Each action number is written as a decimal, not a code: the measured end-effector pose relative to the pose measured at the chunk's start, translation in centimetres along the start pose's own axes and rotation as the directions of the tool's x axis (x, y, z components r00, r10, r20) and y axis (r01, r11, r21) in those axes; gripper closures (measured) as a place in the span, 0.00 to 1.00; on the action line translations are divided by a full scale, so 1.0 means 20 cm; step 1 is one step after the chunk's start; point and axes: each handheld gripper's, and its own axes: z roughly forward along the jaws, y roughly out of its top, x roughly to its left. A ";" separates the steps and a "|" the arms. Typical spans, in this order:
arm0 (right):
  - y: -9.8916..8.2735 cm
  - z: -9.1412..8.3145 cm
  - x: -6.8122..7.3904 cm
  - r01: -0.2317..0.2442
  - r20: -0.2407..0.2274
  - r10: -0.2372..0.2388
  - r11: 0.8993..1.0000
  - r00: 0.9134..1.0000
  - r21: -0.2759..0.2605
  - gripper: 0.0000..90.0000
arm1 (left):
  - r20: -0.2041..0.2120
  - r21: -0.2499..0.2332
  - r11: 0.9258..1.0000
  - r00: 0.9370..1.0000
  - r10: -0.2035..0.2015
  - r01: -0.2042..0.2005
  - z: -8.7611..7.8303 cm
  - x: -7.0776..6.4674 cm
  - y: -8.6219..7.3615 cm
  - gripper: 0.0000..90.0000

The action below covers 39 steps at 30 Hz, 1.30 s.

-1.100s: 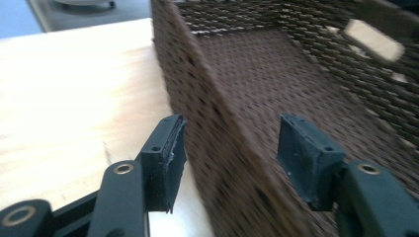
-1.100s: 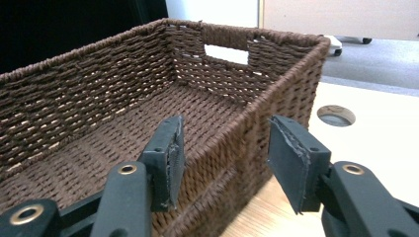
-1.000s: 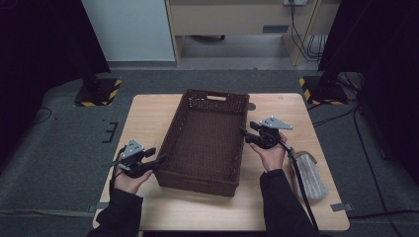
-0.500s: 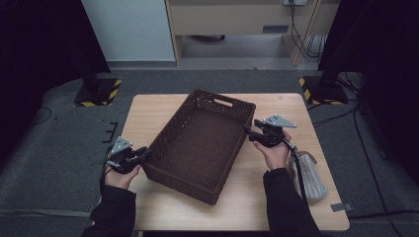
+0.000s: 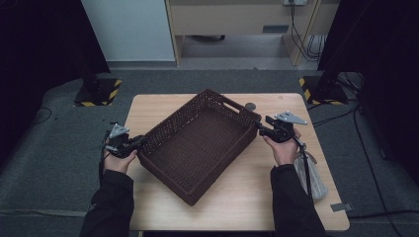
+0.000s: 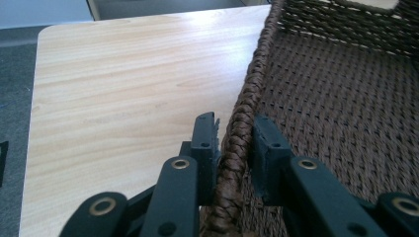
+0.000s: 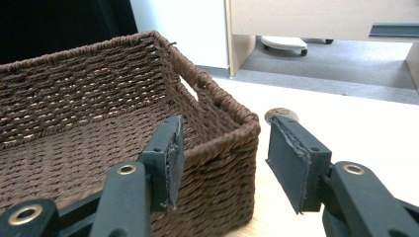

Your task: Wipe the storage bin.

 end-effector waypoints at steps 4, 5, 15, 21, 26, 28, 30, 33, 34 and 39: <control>-0.01 0.03 -0.02 -0.009 0.002 0.009 1.000 1.000 -0.007 0.54 | -0.015 -0.001 1.000 1.000 -0.001 0.001 0.04 0.01 0.02 0.80; -0.02 0.04 -0.02 -0.019 -0.002 0.019 1.000 1.000 -0.007 0.55 | -0.015 -0.003 1.000 1.000 -0.005 0.005 0.05 0.01 0.02 0.80; -0.03 0.05 -0.03 -0.029 -0.023 0.028 1.000 0.999 -0.007 0.59 | -0.057 -0.088 0.994 0.996 -0.065 0.060 -0.03 0.03 0.02 0.47; -0.02 0.00 0.00 0.001 -0.011 -0.001 1.000 1.000 0.024 0.58 | -0.061 -0.127 0.990 0.995 -0.076 0.068 -0.13 0.01 0.02 0.43; -0.03 -0.07 0.06 0.071 0.000 -0.071 0.996 0.997 0.051 0.58 | -0.041 -0.127 0.989 0.996 -0.083 0.077 -0.20 -0.06 -0.01 0.42; -0.03 -0.10 0.08 0.075 0.000 -0.075 0.995 0.997 0.059 0.58 | -0.031 -0.120 0.990 0.996 -0.085 0.080 -0.21 -0.10 -0.03 0.42; -0.04 -0.13 0.09 0.068 -0.006 -0.068 0.996 0.998 0.062 0.58 | -0.027 -0.113 0.990 0.996 -0.084 0.080 -0.22 -0.14 -0.04 0.42; -0.03 -0.15 0.09 0.081 -0.011 -0.081 0.994 0.997 0.067 0.63 | -0.049 -0.086 0.994 0.996 -0.068 0.064 -0.21 -0.17 -0.07 0.42; -0.02 -0.15 0.09 0.089 -0.010 -0.088 0.994 0.996 0.058 0.62 | -0.052 -0.080 0.994 0.996 -0.072 0.068 -0.20 -0.18 -0.07 0.42; 0.01 -0.12 0.05 0.090 0.007 -0.090 0.995 0.996 0.037 0.62 | -0.057 -0.095 0.992 0.994 -0.092 0.087 -0.17 -0.16 -0.08 0.42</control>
